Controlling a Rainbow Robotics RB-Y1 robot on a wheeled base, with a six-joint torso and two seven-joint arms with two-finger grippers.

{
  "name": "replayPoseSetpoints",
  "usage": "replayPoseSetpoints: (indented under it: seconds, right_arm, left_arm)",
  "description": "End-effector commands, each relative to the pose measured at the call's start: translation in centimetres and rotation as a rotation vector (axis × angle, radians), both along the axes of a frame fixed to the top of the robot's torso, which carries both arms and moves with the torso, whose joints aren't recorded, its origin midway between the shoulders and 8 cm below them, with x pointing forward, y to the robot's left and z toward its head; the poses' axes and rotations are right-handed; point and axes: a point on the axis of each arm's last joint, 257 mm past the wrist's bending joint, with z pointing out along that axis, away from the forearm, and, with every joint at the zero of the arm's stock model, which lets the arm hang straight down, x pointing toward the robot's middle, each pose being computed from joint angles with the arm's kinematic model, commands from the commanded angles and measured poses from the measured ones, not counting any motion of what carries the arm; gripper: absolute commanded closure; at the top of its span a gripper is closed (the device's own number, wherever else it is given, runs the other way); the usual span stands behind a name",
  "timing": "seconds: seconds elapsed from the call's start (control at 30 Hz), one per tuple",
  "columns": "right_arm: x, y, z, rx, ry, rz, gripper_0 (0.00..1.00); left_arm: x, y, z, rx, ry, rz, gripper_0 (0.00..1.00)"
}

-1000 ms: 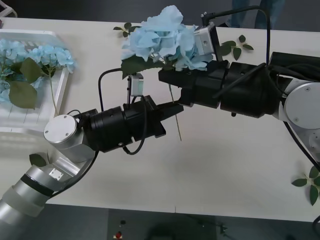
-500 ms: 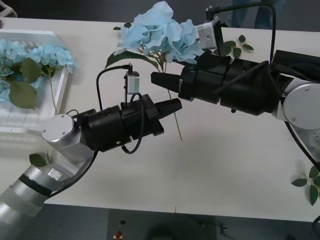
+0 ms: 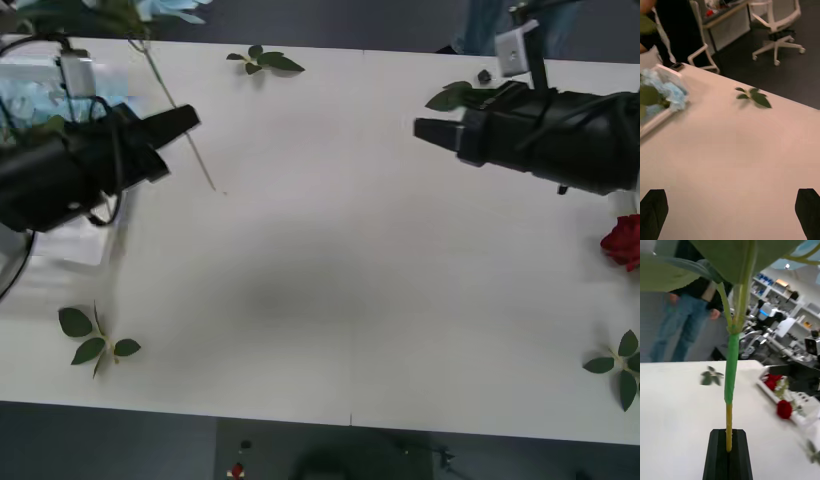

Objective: Put the red flowers into the right box and the blue flowers into the left box

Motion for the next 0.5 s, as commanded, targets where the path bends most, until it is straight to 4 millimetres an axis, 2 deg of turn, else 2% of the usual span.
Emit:
replayPoseSetpoints:
  seconds: [0.03,0.13,0.2,0.23,0.27,0.33,0.37,0.5]
  right_arm:
    - [0.3,-4.4,2.7,-0.064,-0.010,0.012,0.00]
    - [-1.2,-7.9,3.4,-0.106,0.004,0.090,0.00]
    - [-1.8,-9.1,3.5,-0.119,0.007,0.122,0.00]
    - [-2.8,-10.5,3.8,-0.146,-0.009,0.175,0.00]
    - [-3.1,-10.9,3.9,-0.156,-0.018,0.193,0.00]
    - [-4.4,-12.2,3.9,-0.185,-0.052,0.267,0.00]
    - [-4.8,-12.5,3.8,-0.189,-0.059,0.285,0.00]
    - [-7.4,-13.2,4.1,-0.104,0.020,0.365,0.00]
  left_arm:
    - [1.5,6.3,2.2,0.184,-0.073,0.097,1.00]
    - [2.7,11.4,2.6,0.289,-0.074,0.181,1.00]
    - [3.1,13.3,2.5,0.329,-0.069,0.214,1.00]
    - [3.5,16.3,2.5,0.374,-0.060,0.264,1.00]
    - [3.6,17.3,2.4,0.389,-0.055,0.282,1.00]
    - [3.6,21.3,2.2,0.435,-0.037,0.345,1.00]
    - [3.6,22.4,2.3,0.444,-0.033,0.364,1.00]
    - [2.7,29.3,2.6,0.484,-0.014,0.487,1.00]
